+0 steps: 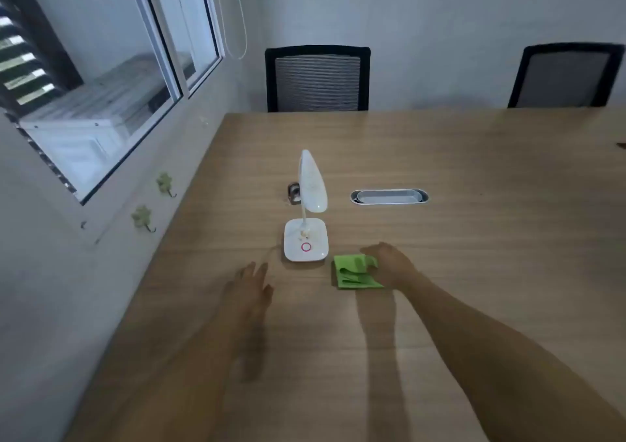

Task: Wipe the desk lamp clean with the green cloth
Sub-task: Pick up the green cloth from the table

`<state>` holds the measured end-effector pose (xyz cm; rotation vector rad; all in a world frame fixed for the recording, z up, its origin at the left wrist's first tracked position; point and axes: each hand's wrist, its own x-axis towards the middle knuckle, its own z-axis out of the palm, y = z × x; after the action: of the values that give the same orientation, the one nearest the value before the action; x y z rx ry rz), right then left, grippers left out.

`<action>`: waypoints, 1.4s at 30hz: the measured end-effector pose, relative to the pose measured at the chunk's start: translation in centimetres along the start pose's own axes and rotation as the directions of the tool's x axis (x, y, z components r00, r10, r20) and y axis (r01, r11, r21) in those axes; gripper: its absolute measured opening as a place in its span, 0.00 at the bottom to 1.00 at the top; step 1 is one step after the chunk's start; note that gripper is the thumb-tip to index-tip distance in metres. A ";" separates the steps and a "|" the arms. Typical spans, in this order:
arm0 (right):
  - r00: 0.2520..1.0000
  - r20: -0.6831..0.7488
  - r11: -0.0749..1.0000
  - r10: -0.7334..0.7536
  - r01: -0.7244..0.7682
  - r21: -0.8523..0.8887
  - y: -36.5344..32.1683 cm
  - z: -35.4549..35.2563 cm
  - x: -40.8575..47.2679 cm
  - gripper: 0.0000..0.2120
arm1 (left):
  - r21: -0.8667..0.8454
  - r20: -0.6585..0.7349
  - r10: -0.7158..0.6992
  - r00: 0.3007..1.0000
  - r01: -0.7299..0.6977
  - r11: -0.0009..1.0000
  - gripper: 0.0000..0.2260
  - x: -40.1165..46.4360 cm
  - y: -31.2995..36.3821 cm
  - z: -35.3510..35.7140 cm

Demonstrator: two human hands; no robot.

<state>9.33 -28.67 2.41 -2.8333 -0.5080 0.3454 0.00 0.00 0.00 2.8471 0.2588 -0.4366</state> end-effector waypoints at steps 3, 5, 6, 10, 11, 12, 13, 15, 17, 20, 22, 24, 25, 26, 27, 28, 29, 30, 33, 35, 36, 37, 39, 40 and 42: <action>1.000 0.020 0.997 0.005 -0.003 -0.082 0.2 0.6 0.4 0.25 | 0.066 -0.031 0.000 1.000 0.002 0.998 0.27 0.0 -0.5 1.4; 0.999 0.034 0.996 0.032 -0.029 -0.084 0.3 0.8 0.6 0.25 | 0.069 -0.035 -0.002 0.999 0.004 0.998 0.27 0.1 -0.9 2.2; 0.998 0.044 0.996 0.053 -0.049 -0.071 0.3 0.8 0.6 0.26 | 0.067 -0.031 0.000 1.000 0.002 0.998 0.27 0.1 -1.0 2.4; 0.991 0.089 0.988 0.098 -0.086 -0.125 -0.1 0.9 1.4 0.30 | 0.074 -0.041 0.009 0.999 -0.006 0.997 0.26 0.3 -1.4 3.3; 0.990 0.104 0.985 0.098 -0.082 -0.149 -0.3 0.9 1.6 0.31 | 0.073 -0.046 0.007 0.999 -0.004 0.997 0.26 0.3 -1.3 3.4; 0.987 0.123 0.982 0.103 -0.081 -0.170 -0.4 0.9 1.9 0.30 | 0.075 -0.048 0.003 0.999 0.001 0.997 0.27 0.3 -1.3 3.5; 0.984 0.137 0.979 0.110 -0.084 -0.183 -0.5 0.9 2.2 0.30 | 0.074 -0.048 -0.001 0.999 0.005 0.997 0.27 0.3 -1.3 3.6; 0.985 0.129 0.974 0.112 -0.083 -0.209 -0.7 0.8 2.5 0.28 | 0.068 -0.059 -0.006 0.998 0.010 0.998 0.27 0.3 -1.3 3.8; 0.991 0.102 0.974 0.090 -0.066 -0.216 -0.9 0.7 2.3 0.25 | 0.070 -0.074 -0.001 0.997 0.006 0.998 0.27 0.2 -1.4 3.9; 0.999 0.005 0.979 0.043 -0.041 -0.198 -1.1 0.8 1.6 0.22 | 0.070 -0.079 0.004 0.997 0.001 0.998 0.27 0.2 -1.4 3.9; 0.998 -0.055 0.983 0.018 -0.028 -0.181 -1.1 0.8 1.1 0.20 | 0.070 -0.079 0.005 0.997 0.001 0.998 0.27 0.3 -1.4 3.9; 0.996 -0.092 0.981 -0.001 -0.017 -0.193 -1.2 0.8 0.9 0.19 | 0.072 -0.074 0.005 0.997 0.000 0.997 0.27 0.3 -1.3 3.8; 0.994 -0.105 0.978 -0.014 -0.008 -0.207 -1.2 0.9 0.7 0.18 | 0.070 -0.075 0.006 0.997 0.000 0.998 0.26 0.3 -1.3 3.8; 0.994 -0.108 0.976 -0.026 0.002 -0.219 -1.3 0.9 0.5 0.17 | 0.069 -0.077 0.005 0.997 0.000 0.998 0.26 0.3 -1.3 3.8; 0.993 -0.111 0.974 -0.038 0.012 -0.227 -1.2 1.1 0.5 0.16 | 0.070 -0.078 0.004 0.997 0.001 0.998 0.26 0.3 -1.3 3.8; 0.993 -0.112 0.974 -0.044 0.018 -0.224 -1.0 1.3 0.4 0.16 | 0.072 -0.079 0.003 0.997 0.003 0.997 0.26 0.3 -1.2 3.9; 0.992 -0.118 0.976 -0.049 0.022 -0.216 -0.9 1.5 0.4 0.15 | 0.075 -0.079 0.001 0.997 0.005 0.997 0.26 0.3 -1.2 3.9; 0.988 -0.140 0.976 -0.062 0.031 -0.218 -0.8 1.7 0.2 0.14 | 0.079 -0.080 -0.001 0.997 0.007 0.997 0.26 0.3 -1.2 4.0; 0.975 -0.182 0.921 -0.124 0.045 -0.386 -0.6 2.4 -0.4 0.17 | 0.079 -0.085 -0.006 0.996 0.013 0.997 0.26 0.3 -1.1 4.0; 0.969 -0.193 0.894 -0.157 0.057 -0.444 -0.8 3.0 -1.3 0.19 | 0.078 -0.092 -0.004 0.996 0.012 0.997 0.26 0.2 -1.0 4.0; 0.968 -0.184 0.886 -0.170 0.068 -0.458 -0.9 3.5 -1.7 0.20 | 0.076 -0.093 -0.006 0.996 0.013 0.997 0.26 0.2 -1.0 4.0; 0.972 -0.166 0.879 -0.168 0.071 -0.472 -1.1 4.0 -2.1 0.22 | 0.074 -0.091 -0.009 0.996 0.015 0.997 0.26 0.2 -1.0 4.0; 0.987 -0.105 0.873 -0.121 0.055 -0.484 -1.0 4.8 -2.8 0.24 | 0.070 -0.083 -0.013 0.996 0.019 0.997 0.26 0.2 -1.0 4.0; 0.992 -0.077 0.877 -0.095 0.047 -0.478 -0.9 4.9 -3.2 0.25 | 0.068 -0.082 -0.014 0.997 0.020 0.997 0.26 0.2 -1.0 4.0; 0.997 -0.041 0.893 -0.065 0.040 -0.448 -0.8 5.0 -3.6 0.27 | 0.068 -0.086 -0.015 0.996 0.021 0.997 0.25 0.2 -0.9 3.9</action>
<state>4.42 -28.33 -1.36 -3.2506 -0.7351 0.1513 -1.04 -0.17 -3.87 2.9370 0.2909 -0.3345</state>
